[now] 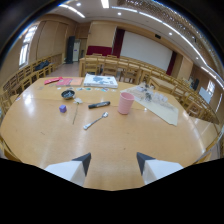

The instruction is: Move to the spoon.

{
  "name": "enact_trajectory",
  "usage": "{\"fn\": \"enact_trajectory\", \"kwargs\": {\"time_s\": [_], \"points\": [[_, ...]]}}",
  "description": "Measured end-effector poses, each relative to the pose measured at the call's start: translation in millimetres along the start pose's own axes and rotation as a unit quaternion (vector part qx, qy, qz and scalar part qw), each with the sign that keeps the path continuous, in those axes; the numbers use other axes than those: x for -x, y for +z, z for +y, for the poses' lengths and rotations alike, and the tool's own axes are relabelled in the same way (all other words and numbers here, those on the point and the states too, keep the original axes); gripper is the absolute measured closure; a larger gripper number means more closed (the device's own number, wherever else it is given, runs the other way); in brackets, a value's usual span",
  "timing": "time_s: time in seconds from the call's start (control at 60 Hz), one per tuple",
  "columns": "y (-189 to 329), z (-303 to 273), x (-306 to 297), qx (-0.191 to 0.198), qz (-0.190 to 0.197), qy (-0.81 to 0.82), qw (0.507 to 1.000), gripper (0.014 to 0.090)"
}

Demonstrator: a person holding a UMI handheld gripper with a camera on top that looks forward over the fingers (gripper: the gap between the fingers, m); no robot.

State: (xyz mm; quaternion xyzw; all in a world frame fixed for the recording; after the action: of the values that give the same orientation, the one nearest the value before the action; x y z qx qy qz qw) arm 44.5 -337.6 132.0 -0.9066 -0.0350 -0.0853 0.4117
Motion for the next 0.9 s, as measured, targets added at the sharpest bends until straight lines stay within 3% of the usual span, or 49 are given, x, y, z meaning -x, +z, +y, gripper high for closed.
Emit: {"fn": "enact_trajectory", "kwargs": {"time_s": [0.017, 0.083, 0.1, 0.117, 0.133, 0.15, 0.167, 0.233, 0.25, 0.367, 0.717, 0.9], "points": [[9, -15, -32, 0.003, -0.006, -0.003, 1.000, 0.0184], [3, -9, 8, 0.005, -0.019, -0.006, 1.000, 0.0187], [12, -20, -15, 0.005, -0.025, -0.009, 1.000, 0.0185], [4, -8, 29, 0.004, -0.023, -0.008, 1.000, 0.0189], [4, -8, 32, 0.003, -0.025, -0.010, 1.000, 0.0187], [14, -21, -8, 0.004, -0.032, -0.013, 0.999, 0.0186], [6, -10, 35, 0.003, -0.028, -0.012, 1.000, 0.0188], [24, -23, 21, 0.002, -0.038, -0.016, 0.999, 0.0187], [22, -20, 55, 0.001, -0.036, -0.015, 0.999, 0.0186], [44, -30, 68, 0.001, -0.048, -0.013, 0.999, 0.0190], [176, -73, 76, 0.024, -0.055, 0.009, 0.998, 0.0188], [215, -72, 77, 0.043, -0.055, 0.010, 0.997, 0.0189]]}}
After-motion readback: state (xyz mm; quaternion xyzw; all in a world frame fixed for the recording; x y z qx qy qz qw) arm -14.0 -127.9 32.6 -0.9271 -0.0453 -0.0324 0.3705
